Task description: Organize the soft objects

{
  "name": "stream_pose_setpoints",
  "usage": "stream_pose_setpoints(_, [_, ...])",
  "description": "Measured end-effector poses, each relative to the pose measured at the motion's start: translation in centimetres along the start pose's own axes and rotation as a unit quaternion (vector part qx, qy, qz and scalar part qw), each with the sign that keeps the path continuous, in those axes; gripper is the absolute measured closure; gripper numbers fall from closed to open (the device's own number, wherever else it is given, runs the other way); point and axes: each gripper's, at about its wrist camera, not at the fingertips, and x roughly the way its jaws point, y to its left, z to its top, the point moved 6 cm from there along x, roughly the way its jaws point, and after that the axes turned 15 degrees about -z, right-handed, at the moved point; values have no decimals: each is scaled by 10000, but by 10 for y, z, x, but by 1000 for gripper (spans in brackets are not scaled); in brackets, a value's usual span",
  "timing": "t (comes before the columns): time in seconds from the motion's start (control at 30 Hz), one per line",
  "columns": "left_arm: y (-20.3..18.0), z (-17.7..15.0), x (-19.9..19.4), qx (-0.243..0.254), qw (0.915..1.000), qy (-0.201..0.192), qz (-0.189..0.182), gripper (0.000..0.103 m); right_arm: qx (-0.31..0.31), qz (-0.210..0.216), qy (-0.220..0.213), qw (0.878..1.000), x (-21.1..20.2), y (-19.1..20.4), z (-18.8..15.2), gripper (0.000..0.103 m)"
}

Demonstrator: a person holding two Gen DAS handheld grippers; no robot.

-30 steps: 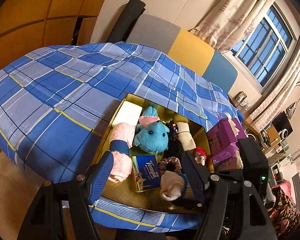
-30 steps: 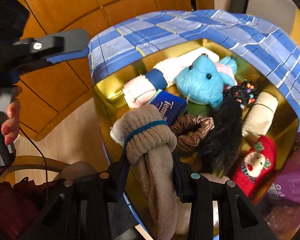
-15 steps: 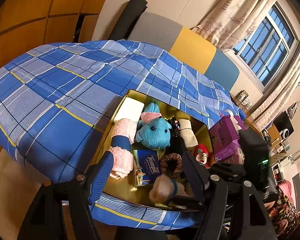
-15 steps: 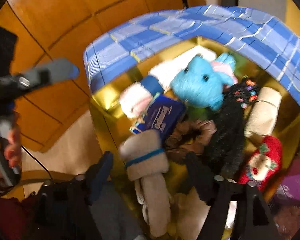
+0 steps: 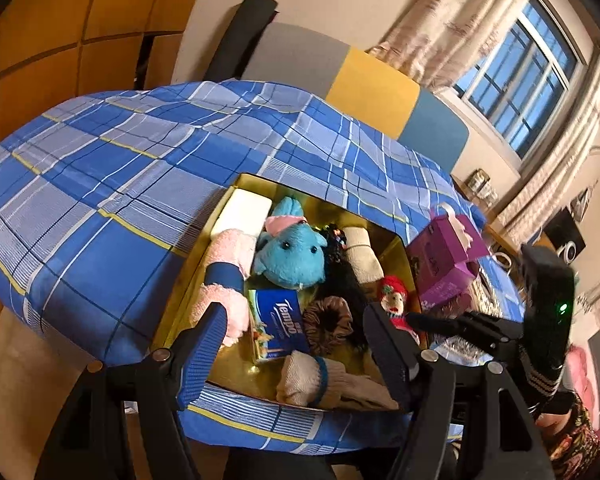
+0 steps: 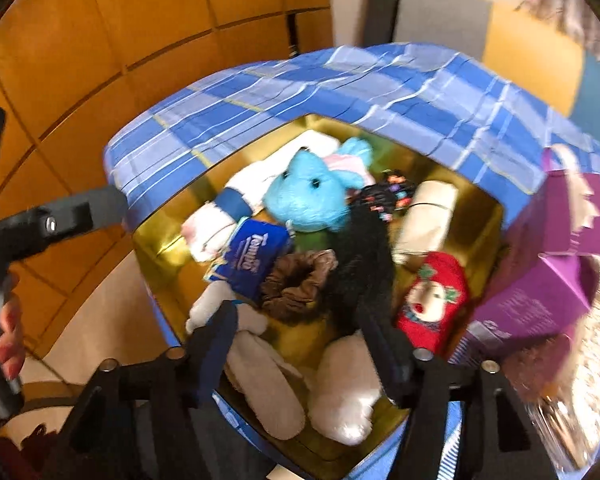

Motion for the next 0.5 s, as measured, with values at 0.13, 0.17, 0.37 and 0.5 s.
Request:
stream_pose_setpoints(0.13, [-10, -3, -3, 248, 9993, -10, 270, 32, 500, -113, -59, 9987, -12, -11, -2, 23])
stream_pose_setpoints(0.17, [-10, -3, -4, 249, 9991, -2, 341, 32, 564, -153, -86, 9983, -14, -13, -2, 21])
stream_pose_setpoints(0.37, [-11, -10, -12, 155, 9949, 66, 998, 32, 922, -543, -283, 9939, -39, -21, -11, 6])
stream_pose_setpoints(0.5, [-21, -14, -19, 352, 9937, -42, 1060, 32, 1119, -875, -537, 9884, -59, -25, -17, 1])
